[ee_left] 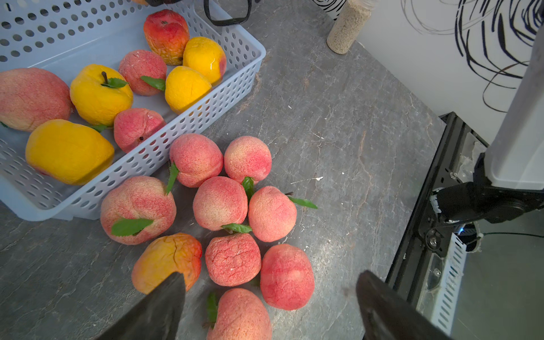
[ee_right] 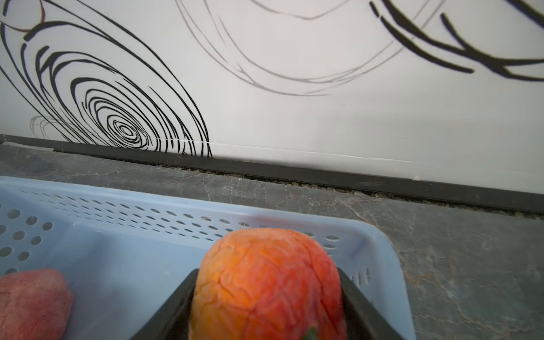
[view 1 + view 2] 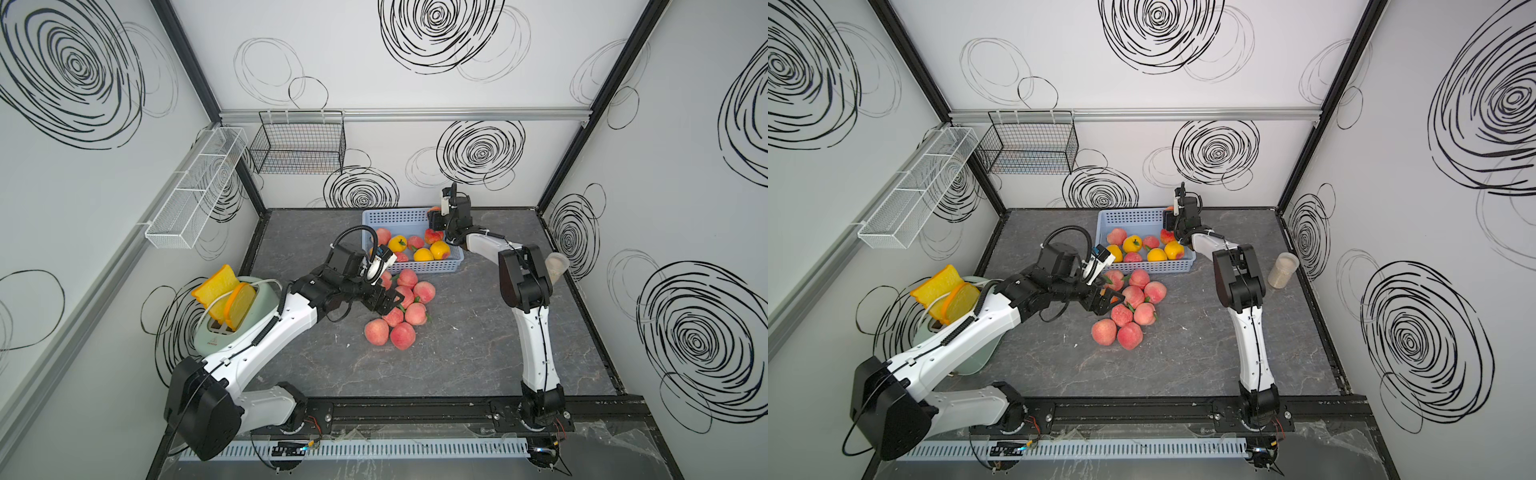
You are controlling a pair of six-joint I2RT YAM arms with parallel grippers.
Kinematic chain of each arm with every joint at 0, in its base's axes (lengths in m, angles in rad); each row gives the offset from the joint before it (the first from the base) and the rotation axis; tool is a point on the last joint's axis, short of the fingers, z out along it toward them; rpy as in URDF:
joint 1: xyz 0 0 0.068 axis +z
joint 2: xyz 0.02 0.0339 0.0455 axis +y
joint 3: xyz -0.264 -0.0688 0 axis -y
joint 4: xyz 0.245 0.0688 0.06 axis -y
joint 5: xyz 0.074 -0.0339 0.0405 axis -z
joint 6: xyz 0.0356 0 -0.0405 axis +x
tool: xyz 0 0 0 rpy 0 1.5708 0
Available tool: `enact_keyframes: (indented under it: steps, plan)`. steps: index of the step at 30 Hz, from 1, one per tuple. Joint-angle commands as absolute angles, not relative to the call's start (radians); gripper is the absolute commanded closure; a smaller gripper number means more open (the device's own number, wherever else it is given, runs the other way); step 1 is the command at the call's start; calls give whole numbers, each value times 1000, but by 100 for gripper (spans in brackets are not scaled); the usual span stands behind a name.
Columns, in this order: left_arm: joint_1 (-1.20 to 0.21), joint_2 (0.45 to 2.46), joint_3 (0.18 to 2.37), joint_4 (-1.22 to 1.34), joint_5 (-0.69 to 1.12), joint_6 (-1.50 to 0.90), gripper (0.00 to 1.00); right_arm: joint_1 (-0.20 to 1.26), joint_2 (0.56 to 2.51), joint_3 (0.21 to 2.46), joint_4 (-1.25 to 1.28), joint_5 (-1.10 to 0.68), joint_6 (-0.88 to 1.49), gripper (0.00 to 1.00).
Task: Put the peaches into the basket
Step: Place the peach in the basket.
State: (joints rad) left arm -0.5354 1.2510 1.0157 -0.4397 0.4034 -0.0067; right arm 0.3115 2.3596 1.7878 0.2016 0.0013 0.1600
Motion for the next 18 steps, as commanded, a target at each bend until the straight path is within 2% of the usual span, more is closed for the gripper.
enact_keyframes:
  steps: [1,10,18]
  plan:
    - [-526,1255,1020,-411,412,-5,5,319,2379,1810,159,47,144,27]
    - [-523,1252,1019,-411,414,-6,5,322,2364,1827,129,63,141,18]
    - [-524,1246,1019,-411,413,-6,5,326,2345,1828,114,97,138,25]
